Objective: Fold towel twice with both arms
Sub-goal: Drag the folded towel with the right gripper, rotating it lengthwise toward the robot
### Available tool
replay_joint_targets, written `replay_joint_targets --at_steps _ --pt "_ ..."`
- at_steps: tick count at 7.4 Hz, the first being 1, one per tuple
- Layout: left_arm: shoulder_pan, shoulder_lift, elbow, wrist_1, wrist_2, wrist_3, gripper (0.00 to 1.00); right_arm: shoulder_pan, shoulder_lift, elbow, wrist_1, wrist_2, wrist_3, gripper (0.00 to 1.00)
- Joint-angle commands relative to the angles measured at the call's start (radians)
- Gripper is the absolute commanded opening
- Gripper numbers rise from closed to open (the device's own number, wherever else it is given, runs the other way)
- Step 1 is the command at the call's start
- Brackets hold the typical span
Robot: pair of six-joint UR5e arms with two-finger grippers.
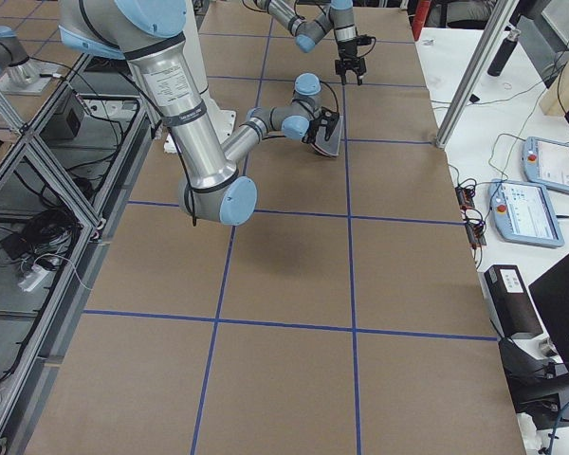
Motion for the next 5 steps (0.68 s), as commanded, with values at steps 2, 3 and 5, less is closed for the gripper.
replay_joint_targets --at_steps 2,3,5 --pt "-0.002 0.009 -0.001 0.000 0.000 0.003 1.00 -0.132 -0.038 0.146 -0.002 0.025 0.156 0.00" --pt "-0.005 0.012 -0.003 0.000 -0.001 0.044 1.00 -0.183 -0.011 0.145 0.004 0.026 0.196 0.00" --pt "-0.005 0.035 -0.007 -0.006 -0.003 0.060 1.00 -0.249 0.037 0.131 0.003 0.015 0.192 0.00"
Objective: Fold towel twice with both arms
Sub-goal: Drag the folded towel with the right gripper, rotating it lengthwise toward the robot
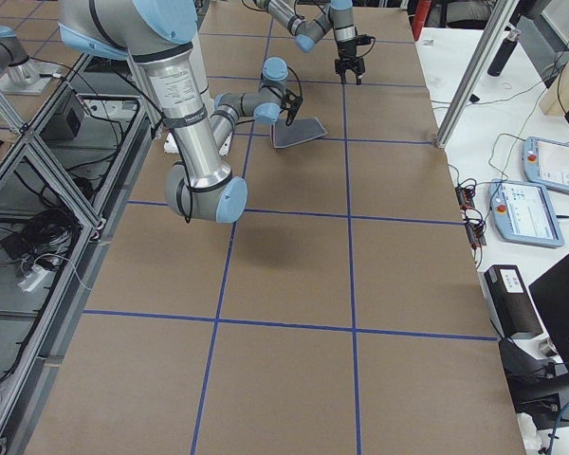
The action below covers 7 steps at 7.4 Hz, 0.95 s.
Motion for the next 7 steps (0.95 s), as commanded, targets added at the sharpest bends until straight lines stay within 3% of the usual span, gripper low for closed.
replay_joint_targets --at_steps 1,2,4,5,6,7 --pt "-0.002 0.012 -0.002 -0.003 -0.001 0.011 1.00 -0.051 0.060 -0.040 0.000 -0.010 0.001 0.00" --pt "-0.001 0.015 -0.002 -0.003 -0.001 0.011 1.00 -0.051 0.106 -0.098 0.010 -0.016 0.001 0.00" --pt "-0.001 0.015 -0.002 -0.003 -0.001 0.011 1.00 -0.050 0.111 -0.120 0.080 -0.022 0.001 0.00" --pt "-0.001 0.015 -0.001 -0.003 -0.001 0.011 1.00 -0.050 0.112 -0.120 0.091 -0.022 0.001 0.12" --pt "-0.002 0.015 -0.001 -0.003 -0.001 0.011 1.00 -0.050 0.111 -0.120 0.103 -0.023 -0.002 0.98" --pt "-0.001 0.015 -0.004 -0.003 -0.001 0.011 1.00 -0.039 0.119 -0.119 0.102 -0.025 0.001 0.99"
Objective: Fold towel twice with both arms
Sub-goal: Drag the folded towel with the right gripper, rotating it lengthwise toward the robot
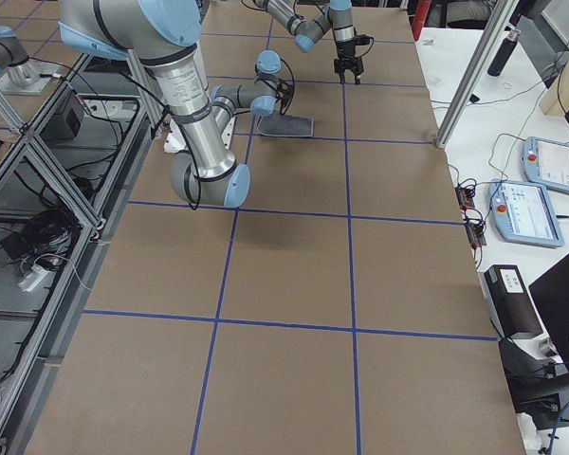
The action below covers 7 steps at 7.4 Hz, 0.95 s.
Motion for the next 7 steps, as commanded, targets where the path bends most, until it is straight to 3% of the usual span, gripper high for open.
replay_joint_targets --at_steps 1,4,7 --pt "-0.001 0.000 -0.002 0.000 0.000 0.000 1.00 0.024 0.012 0.005 0.008 0.000 0.004 0.99" --pt "-0.004 -0.001 -0.008 0.003 0.001 -0.002 1.00 0.118 0.024 0.025 0.047 0.052 0.010 0.99" --pt "-0.004 0.058 -0.094 0.014 -0.008 -0.098 1.00 0.363 -0.067 0.026 0.078 0.322 -0.061 0.99"
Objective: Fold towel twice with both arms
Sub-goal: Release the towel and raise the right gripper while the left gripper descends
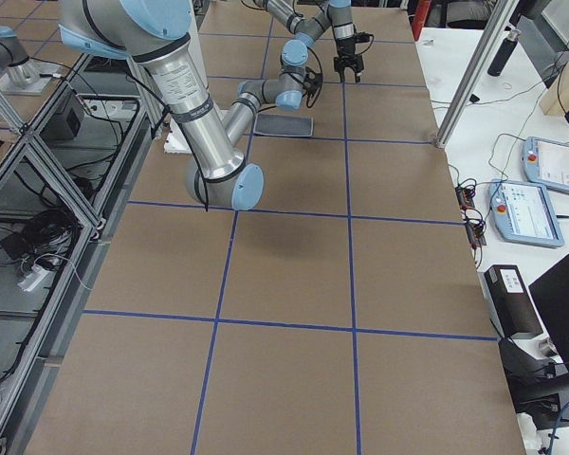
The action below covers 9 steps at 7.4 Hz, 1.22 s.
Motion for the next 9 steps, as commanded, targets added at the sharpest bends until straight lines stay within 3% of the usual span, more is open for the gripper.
replay_joint_targets --at_steps 1,3,4,6,8,9 --pt "0.004 0.078 -0.096 0.016 0.001 -0.065 1.00 0.165 -0.106 -0.004 0.007 0.148 -0.140 0.99" --pt "0.062 0.097 -0.179 0.021 0.030 -0.194 1.00 0.263 -0.151 -0.063 0.005 0.148 -0.188 0.99" --pt "0.149 0.112 -0.224 0.031 0.130 -0.204 1.00 0.292 -0.151 -0.100 0.007 0.148 -0.218 0.99" --pt "0.310 0.191 -0.363 0.088 0.214 -0.188 1.00 0.309 -0.148 -0.154 0.019 0.148 -0.307 0.99" --pt "0.431 0.251 -0.431 0.103 0.292 -0.165 1.00 0.314 -0.148 -0.223 0.123 0.147 -0.309 0.99" --pt "0.496 0.251 -0.460 0.205 0.332 -0.056 1.00 0.320 -0.148 -0.225 0.126 0.147 -0.309 0.99"
